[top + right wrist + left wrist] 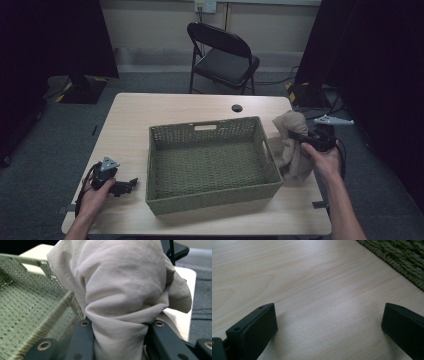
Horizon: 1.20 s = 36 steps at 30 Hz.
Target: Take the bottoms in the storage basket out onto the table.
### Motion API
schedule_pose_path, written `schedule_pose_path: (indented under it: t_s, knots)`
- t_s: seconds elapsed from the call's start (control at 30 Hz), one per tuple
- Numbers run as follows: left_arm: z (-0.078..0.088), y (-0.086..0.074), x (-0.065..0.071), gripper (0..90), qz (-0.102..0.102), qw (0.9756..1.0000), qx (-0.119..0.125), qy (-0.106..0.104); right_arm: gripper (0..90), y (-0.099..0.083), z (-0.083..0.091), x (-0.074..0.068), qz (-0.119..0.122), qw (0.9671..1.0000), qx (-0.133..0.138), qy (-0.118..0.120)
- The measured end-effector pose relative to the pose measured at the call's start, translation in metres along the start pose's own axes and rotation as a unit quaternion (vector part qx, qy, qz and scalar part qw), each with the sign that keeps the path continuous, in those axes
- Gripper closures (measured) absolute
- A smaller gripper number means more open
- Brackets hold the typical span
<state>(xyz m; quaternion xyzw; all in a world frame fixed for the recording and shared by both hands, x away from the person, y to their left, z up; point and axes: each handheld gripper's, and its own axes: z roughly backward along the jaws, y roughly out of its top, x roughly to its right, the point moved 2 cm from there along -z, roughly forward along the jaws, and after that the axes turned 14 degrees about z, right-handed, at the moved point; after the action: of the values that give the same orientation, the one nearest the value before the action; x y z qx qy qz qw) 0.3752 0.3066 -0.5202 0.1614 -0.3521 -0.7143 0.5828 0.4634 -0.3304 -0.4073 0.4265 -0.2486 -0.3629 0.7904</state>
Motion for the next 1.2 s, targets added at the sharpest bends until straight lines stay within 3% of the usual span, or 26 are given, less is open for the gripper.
schedule_pose_path:
  t_s: [0.13,0.43,0.63,0.7,0.77,0.83,1.0,1.07,1.13,1.2]
  knots:
    - [0.0,0.0,0.0,0.0,0.0,1.0,0.0,0.0,68.5,-0.017,-0.014,-0.006,-0.003,0.9996,-0.028,0.003]
    - [-0.001,0.0,0.001,0.0,0.001,1.0,0.001,0.0,67.7,-0.037,-0.032,-0.014,-0.004,0.9985,-0.055,-0.003]
    - [0.0,0.002,0.002,0.2,0.006,1.0,-0.005,0.0,66.1,-0.049,-0.043,-0.022,0.016,0.9959,-0.087,-0.017]
    - [0.003,0.005,0.001,5.7,0.004,0.9998,-0.018,0.007,65.3,-0.052,-0.045,-0.024,0.022,0.9952,-0.093,-0.02]
    - [0.006,0.008,-0.001,20.5,0.017,0.9997,-0.019,0.004,64.4,-0.055,-0.046,-0.025,0.028,0.9946,-0.098,-0.023]
    - [0.009,0.01,-0.001,17.2,0.03,0.9991,-0.029,-0.013,63.1,-0.059,-0.048,-0.027,0.029,0.9942,-0.1,-0.028]
    - [0.019,0.017,0.004,21.3,0.038,0.999,-0.013,-0.019,58.1,-0.062,-0.052,-0.034,0.043,0.9919,-0.108,-0.051]
    - [0.026,0.021,0.008,21.9,0.047,0.9985,0.005,-0.029,55.2,-0.063,-0.053,-0.034,0.037,0.9917,-0.112,-0.051]
    - [0.034,0.027,0.014,22.4,0.035,0.9986,0.025,-0.03,53.3,-0.064,-0.053,-0.034,0.037,0.9917,-0.112,-0.052]
    - [0.041,0.033,0.018,22.4,0.036,0.9978,0.044,-0.036,52.7,-0.065,-0.053,-0.033,0.033,0.9924,-0.107,-0.05]
